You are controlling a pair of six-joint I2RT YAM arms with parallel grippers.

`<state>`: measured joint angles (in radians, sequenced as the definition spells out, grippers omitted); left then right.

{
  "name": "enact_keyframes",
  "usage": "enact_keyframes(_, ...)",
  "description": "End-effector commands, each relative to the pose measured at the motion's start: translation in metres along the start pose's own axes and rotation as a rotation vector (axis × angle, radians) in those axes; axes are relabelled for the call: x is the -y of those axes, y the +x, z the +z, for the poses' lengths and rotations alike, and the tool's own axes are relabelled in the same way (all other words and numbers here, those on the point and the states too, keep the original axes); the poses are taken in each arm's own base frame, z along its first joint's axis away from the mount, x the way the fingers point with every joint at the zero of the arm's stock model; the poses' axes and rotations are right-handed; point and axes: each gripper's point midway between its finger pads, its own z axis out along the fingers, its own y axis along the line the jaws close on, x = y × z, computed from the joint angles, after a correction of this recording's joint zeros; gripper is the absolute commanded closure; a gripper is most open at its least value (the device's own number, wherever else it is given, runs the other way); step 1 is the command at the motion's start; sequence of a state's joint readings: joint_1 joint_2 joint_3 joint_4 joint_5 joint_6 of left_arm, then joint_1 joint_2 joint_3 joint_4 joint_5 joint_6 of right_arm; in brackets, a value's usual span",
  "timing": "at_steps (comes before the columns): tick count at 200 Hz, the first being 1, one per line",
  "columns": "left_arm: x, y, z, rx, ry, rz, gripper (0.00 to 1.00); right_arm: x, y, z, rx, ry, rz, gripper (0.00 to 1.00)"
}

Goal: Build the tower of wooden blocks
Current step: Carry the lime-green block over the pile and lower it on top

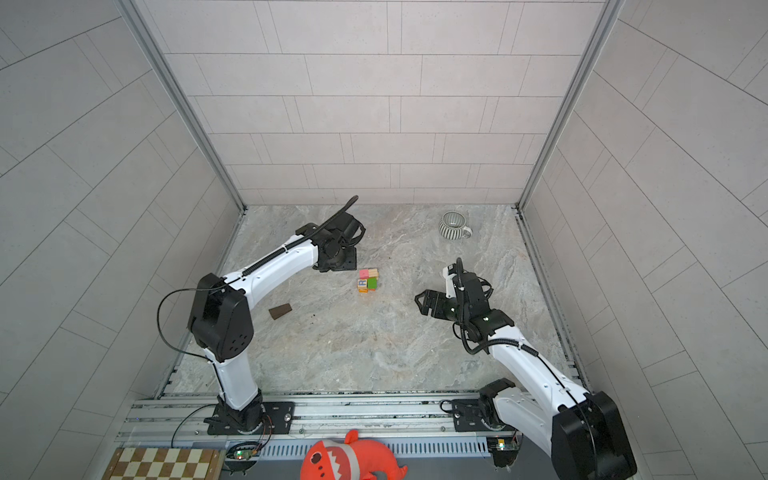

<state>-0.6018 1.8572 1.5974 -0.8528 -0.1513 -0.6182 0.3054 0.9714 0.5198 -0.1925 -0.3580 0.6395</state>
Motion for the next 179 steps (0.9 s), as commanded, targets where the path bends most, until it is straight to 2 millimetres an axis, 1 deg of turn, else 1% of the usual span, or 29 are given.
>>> enact_keyframes(1, 0.011, 0.005, -0.006, 0.022, -0.043, 0.005, 0.61, 0.011, 0.006, -0.005, -0.001, 0.047, 0.019, 0.06)
enact_keyframes(20, 0.023, 0.012, 0.001, 0.013, -0.040, 0.006, 0.61, 0.013, 0.009, -0.008, -0.006, 0.051, 0.022, 0.06)
enact_keyframes(61, 0.039, 0.028, 0.016, 0.000, -0.035, -0.017, 0.61, 0.021, 0.013, -0.012, -0.005, 0.073, 0.022, 0.06)
enact_keyframes(92, 0.051, 0.034, 0.027, -0.016, -0.030, -0.017, 0.61, 0.022, 0.013, -0.010, -0.003, 0.074, 0.026, 0.06)
enact_keyframes(116, 0.058, 0.034, 0.033, -0.020, -0.029, -0.008, 0.61, 0.021, 0.012, -0.010, 0.000, 0.067, 0.026, 0.06)
enact_keyframes(179, 0.066, 0.030, 0.045, -0.032, -0.029, -0.002, 0.61, 0.019, 0.010, -0.010, 0.001, 0.062, 0.014, 0.06)
